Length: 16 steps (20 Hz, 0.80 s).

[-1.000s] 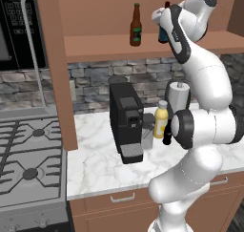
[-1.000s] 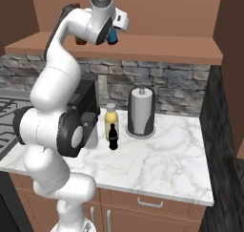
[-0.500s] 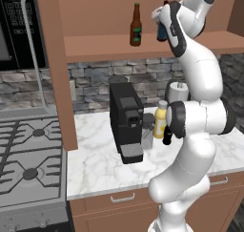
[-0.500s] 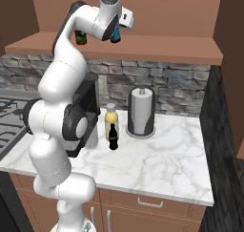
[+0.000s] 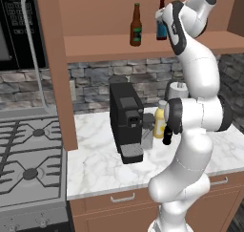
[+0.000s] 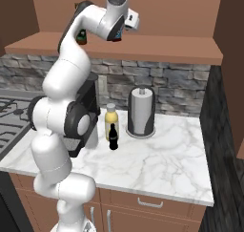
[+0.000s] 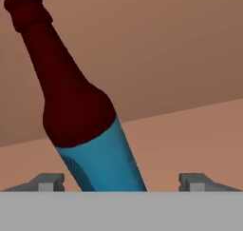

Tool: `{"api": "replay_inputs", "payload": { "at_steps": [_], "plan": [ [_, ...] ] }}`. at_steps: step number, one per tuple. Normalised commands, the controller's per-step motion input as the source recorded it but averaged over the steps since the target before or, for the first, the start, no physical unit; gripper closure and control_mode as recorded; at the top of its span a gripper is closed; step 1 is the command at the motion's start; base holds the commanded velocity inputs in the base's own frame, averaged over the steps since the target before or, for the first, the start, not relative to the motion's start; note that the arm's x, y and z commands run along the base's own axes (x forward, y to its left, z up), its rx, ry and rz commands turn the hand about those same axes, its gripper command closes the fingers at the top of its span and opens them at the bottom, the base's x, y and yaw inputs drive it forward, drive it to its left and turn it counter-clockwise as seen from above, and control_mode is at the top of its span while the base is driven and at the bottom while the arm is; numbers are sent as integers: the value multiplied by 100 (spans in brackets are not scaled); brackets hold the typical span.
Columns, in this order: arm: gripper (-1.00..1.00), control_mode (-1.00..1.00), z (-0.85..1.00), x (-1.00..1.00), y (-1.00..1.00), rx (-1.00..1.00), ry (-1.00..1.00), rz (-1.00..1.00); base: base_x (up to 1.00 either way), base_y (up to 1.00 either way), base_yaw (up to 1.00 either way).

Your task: Sort all alcoholic drinks to one cabinet, and non-alcoholic drinks to the other.

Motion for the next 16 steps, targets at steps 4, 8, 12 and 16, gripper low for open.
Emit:
{"api": "replay_inputs", "payload": {
  "at_steps": [4, 8, 12, 16],
  "plan": [
    [-100, -100, 0, -6, 0, 0, -1, -3, 0, 0, 0],
    [-100, -100, 0, -70, -16, 0, -4, -3, 0, 0, 0],
    [-100, -100, -19, -100, -23, 2, -3, -4, 0, 0, 0],
    [-100, -100, -47, -100, -26, 2, 0, -4, 0, 0, 0]
  ]
}}
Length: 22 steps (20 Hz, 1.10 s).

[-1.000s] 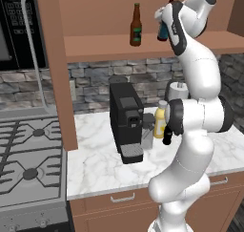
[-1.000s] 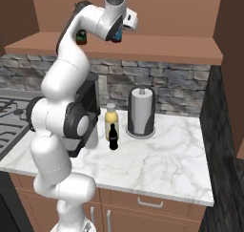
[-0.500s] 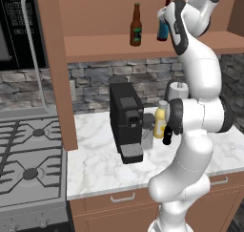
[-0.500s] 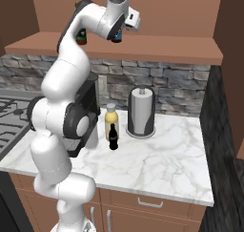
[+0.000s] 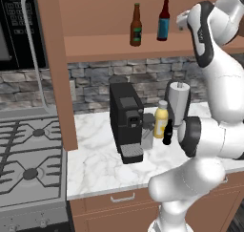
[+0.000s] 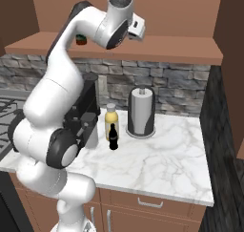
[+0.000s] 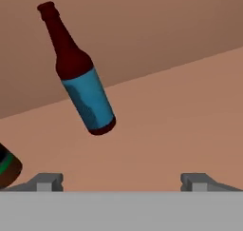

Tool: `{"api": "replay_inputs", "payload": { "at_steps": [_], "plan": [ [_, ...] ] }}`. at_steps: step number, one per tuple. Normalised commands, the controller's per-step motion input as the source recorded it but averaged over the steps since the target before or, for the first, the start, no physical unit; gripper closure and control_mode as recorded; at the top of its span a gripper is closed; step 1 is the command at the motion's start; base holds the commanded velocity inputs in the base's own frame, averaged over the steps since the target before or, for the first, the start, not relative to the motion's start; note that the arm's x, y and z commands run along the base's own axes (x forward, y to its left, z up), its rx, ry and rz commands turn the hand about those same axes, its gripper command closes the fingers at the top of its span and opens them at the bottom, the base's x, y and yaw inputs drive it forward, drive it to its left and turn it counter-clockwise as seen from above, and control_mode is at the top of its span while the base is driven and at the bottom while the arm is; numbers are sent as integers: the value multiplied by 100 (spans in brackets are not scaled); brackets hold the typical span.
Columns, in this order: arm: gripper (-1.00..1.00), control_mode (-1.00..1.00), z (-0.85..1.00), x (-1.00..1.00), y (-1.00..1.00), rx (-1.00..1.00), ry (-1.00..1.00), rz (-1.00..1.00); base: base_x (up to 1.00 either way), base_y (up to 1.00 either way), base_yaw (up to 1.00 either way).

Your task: Sort all alcoholic drinks to one cabinet, and non-alcoholic drinks to the other.

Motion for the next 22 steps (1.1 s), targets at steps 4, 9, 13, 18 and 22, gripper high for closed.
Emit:
{"api": "replay_inputs", "payload": {
  "at_steps": [4, 9, 13, 18, 22],
  "plan": [
    [-100, -100, -79, -100, -11, 0, 0, -3, 0, 0, 0],
    [-100, -100, -92, -100, 0, 0, 0, 0, 0, 0, 0],
    [-100, -100, -82, -100, 0, 0, 0, -1, 0, 0, 0],
    [-100, -100, -79, -96, 2, 0, 4, -1, 0, 0, 0],
    [-100, -100, -84, -36, 17, 0, 11, 0, 0, 0, 0]
  ]
}}
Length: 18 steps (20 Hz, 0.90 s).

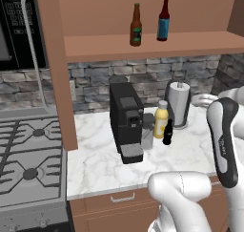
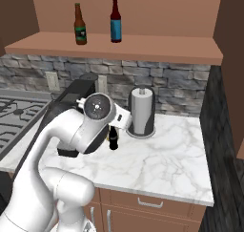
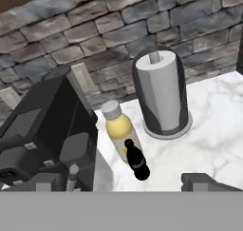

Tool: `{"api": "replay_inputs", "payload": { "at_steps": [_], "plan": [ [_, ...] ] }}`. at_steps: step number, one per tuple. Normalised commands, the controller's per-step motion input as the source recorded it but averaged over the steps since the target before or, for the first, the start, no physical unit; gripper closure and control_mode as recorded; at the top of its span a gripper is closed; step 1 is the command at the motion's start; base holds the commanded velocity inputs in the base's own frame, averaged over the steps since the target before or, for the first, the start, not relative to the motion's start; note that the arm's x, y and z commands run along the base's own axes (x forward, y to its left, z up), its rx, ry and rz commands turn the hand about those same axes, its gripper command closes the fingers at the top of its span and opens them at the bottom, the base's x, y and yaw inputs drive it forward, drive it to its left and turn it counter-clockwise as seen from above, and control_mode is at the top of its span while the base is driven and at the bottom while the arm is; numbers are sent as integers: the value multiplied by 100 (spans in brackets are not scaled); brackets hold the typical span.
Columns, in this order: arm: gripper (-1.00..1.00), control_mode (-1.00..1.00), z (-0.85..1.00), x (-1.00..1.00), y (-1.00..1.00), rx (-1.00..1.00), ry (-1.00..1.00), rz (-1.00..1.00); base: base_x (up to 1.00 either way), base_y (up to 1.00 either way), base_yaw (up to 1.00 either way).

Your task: Sort all alcoholic drinks to one cabinet, and non-alcoholic drinks to the other.

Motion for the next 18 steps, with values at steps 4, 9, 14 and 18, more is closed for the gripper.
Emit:
{"api": "replay_inputs", "payload": {
  "at_steps": [4, 9, 14, 18],
  "plan": [
    [-100, -100, -71, 4, 15, 0, 15, 0, 0, 0, 0],
    [-100, -100, -42, 11, 1, 0, 14, 0, 0, 0, 0],
    [-100, -100, -35, 7, 0, 0, 12, 0, 0, 0, 0],
    [-100, -100, -32, 12, 0, 0, 2, 0, 0, 0, 0]
  ]
}}
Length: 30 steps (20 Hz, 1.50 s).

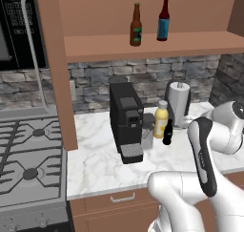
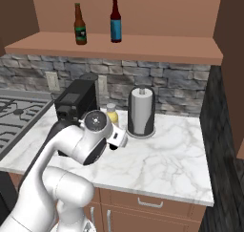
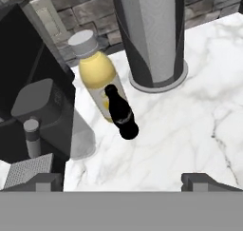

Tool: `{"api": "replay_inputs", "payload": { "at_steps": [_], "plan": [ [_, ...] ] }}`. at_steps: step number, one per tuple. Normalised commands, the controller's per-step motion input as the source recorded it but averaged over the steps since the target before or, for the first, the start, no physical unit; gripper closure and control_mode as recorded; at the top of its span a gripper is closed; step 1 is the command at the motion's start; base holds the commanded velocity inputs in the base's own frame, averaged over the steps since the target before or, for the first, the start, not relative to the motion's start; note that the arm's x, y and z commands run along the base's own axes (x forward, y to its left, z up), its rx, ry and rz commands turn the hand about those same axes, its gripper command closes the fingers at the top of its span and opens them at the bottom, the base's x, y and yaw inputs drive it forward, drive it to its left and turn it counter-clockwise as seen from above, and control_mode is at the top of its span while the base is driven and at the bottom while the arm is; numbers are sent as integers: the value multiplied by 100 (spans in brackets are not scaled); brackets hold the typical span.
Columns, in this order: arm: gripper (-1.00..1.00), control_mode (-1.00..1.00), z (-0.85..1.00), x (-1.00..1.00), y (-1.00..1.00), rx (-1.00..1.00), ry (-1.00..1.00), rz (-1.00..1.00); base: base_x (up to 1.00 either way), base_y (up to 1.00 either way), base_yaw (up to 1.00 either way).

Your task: Sort all alcoholic drinks to one cabinet, and non-alcoholic drinks to the other.

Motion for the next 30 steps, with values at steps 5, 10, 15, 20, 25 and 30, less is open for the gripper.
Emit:
{"api": "replay_inputs", "payload": {
  "at_steps": [5, 10, 15, 20, 25, 30],
  "plan": [
    [-100, -100, -15, 7, 0, 0, 0, 2, 0, 0, 0],
    [-100, -100, -12, 11, 6, 0, 0, 9, 0, 0, 0],
    [-100, -100, -7, 30, 0, 0, 4, 9, 0, 0, 0],
    [-100, -100, -8, 41, 3, 0, 6, 8, 0, 0, 0],
    [-100, -100, -15, 36, 0, 0, 8, 7, 0, 0, 0],
    [-100, -100, -20, 29, 0, 0, 3, 7, 0, 0, 0]
  ]
}}
